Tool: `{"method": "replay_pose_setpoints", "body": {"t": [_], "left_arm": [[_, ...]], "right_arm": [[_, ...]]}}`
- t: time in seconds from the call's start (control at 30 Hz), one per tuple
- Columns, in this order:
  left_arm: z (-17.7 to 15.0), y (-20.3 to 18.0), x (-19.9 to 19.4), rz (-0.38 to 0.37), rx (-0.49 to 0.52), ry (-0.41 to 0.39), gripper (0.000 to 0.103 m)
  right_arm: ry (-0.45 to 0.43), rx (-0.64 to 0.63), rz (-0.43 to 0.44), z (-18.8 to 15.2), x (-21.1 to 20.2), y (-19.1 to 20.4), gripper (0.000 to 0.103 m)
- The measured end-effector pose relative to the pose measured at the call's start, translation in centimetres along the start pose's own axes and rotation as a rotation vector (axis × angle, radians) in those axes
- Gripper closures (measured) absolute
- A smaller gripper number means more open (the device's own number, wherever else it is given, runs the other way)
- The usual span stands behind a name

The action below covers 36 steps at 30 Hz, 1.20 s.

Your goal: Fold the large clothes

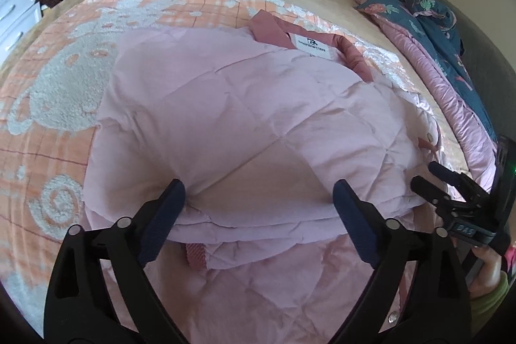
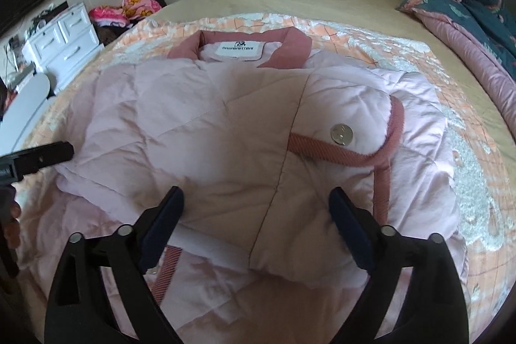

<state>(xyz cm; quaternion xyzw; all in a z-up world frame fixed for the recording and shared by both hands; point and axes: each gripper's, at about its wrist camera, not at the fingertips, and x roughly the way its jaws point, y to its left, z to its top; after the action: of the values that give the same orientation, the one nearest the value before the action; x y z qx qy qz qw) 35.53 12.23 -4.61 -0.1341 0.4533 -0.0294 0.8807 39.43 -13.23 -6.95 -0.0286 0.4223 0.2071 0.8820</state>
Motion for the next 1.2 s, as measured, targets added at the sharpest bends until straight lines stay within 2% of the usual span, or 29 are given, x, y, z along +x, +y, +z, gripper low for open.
{"method": "replay_pose_setpoints", "body": {"t": [0.2, 0.5, 0.7, 1.2], "left_arm": [[0.1, -0.9, -1.4, 0.017, 0.003, -0.006, 0.009], [0.5, -2.9, -4.6, 0.006, 0.033, -0.079, 0.009], [0.7, -3.2, -5.3, 0.025, 0.038, -0.092, 0.009], [1.0, -3.6, -8.7, 0.014, 0.030, -0.153, 0.009]], "right_arm": [[-0.017, 0.050, 0.033, 0.3, -1.6, -0.5, 0.006], [-0.066, 0.082, 0.052, 1.0, -4.4, -0.8, 0.005], [-0.096, 0.085, 0.061, 1.5, -6.0, -0.7, 0.005], [-0.183, 0.069, 0.091, 2.1, -10.9, 0.7, 0.004]]}}
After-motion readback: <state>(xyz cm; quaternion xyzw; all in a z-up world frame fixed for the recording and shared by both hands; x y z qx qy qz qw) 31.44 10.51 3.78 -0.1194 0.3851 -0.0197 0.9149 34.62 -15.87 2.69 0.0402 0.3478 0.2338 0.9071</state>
